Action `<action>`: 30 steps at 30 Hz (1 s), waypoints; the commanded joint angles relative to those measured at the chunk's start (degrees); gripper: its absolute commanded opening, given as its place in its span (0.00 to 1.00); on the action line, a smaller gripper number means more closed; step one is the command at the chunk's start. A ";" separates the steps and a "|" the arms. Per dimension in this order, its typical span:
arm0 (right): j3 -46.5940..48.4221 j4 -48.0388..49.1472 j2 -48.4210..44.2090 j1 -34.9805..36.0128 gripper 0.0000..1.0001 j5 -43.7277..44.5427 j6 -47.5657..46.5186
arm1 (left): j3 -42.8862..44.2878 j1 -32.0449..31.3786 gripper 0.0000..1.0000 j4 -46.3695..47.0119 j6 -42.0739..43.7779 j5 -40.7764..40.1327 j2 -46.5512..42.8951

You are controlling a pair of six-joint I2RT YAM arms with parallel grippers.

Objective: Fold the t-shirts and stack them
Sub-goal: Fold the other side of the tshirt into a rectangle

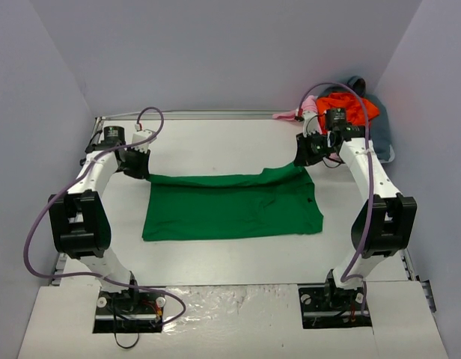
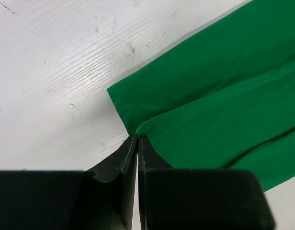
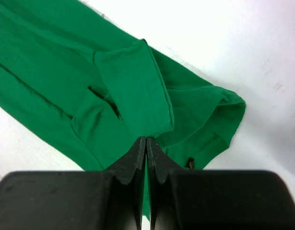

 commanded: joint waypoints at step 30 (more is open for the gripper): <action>-11.09 -5.22 -6.02 -0.35 0.00 -1.66 -4.29 | -6.24 -0.25 0.02 -0.65 5.27 -0.26 -4.70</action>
